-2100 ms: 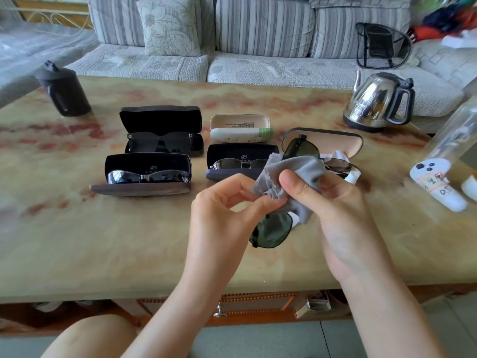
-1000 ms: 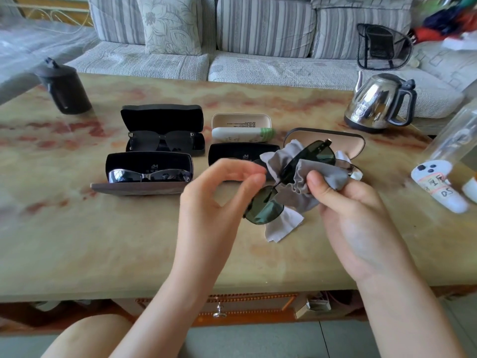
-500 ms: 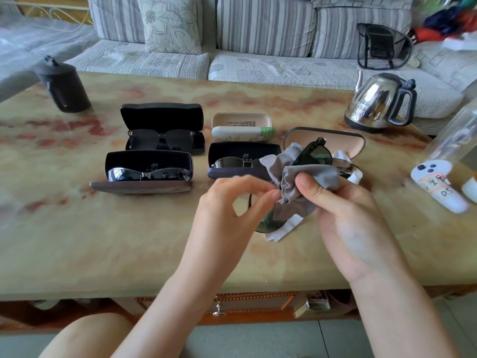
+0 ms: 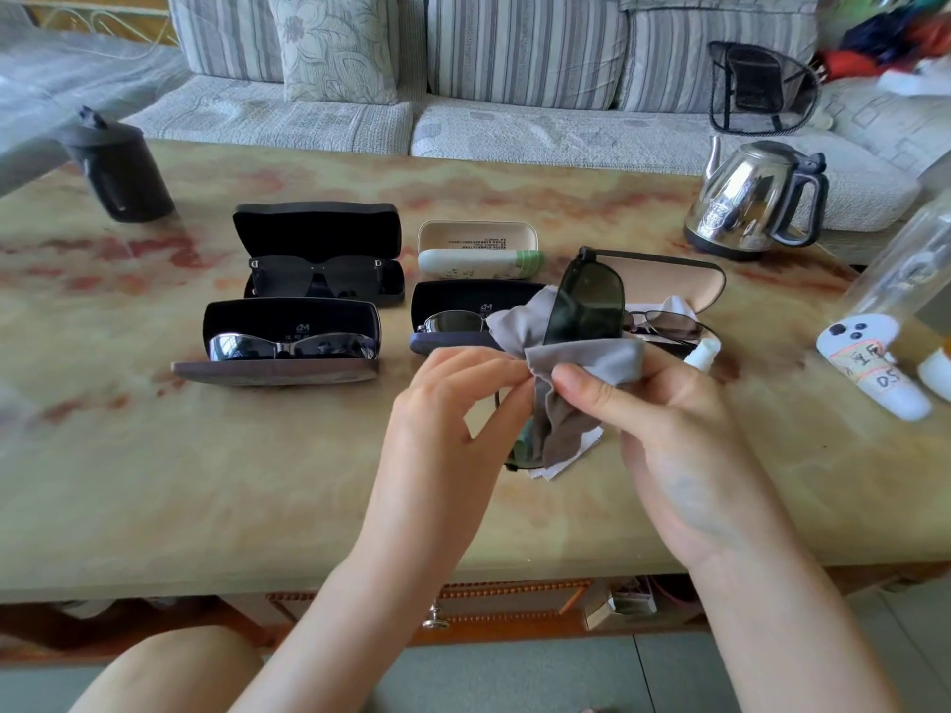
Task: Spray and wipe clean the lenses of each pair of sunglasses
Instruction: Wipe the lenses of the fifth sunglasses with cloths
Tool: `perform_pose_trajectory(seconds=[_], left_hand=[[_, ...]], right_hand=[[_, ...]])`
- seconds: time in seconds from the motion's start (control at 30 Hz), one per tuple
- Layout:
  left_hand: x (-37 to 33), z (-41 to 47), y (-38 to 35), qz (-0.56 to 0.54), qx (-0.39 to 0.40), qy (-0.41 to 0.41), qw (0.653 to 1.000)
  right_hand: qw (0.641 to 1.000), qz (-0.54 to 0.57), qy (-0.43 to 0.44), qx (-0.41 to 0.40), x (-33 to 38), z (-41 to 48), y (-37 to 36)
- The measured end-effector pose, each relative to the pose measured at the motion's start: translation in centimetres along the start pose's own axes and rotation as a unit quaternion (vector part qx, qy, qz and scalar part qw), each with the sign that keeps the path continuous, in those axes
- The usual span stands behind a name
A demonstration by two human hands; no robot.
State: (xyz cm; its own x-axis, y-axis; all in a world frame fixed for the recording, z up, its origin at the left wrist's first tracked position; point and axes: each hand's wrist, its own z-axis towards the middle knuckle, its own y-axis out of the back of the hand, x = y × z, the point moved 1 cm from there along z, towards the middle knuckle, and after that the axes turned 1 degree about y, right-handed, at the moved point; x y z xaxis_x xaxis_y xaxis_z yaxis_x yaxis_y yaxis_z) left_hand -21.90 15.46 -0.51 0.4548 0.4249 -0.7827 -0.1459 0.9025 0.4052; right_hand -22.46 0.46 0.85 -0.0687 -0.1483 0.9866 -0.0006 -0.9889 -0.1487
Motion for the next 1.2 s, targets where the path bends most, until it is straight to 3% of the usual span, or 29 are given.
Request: perform_pose_trajectory(seconds=[0.4, 0.73, 0.93, 1.2], left_hand=[[-0.5, -0.1, 0.0, -0.002, 0.058, -0.030, 0.998], [-0.4, -0.1, 0.0, -0.028, 0.032, -0.019, 0.999], [-0.2, 0.0, 0.3, -0.031, 0.009, -0.019, 0.999], [-0.3, -0.1, 0.3, 0.001, 0.019, -0.041, 0.999]], right_hand=[[0.990, 0.131, 0.012, -0.040, 2.0, 1.9, -0.4], [0.989, 0.098, 0.013, -0.108, 1.8, 3.0, -1.5], [0.999, 0.011, -0.020, 0.025, 1.7, 1.3, -1.5], [0.999, 0.039, -0.024, 0.017, 1.9, 1.3, -0.7]])
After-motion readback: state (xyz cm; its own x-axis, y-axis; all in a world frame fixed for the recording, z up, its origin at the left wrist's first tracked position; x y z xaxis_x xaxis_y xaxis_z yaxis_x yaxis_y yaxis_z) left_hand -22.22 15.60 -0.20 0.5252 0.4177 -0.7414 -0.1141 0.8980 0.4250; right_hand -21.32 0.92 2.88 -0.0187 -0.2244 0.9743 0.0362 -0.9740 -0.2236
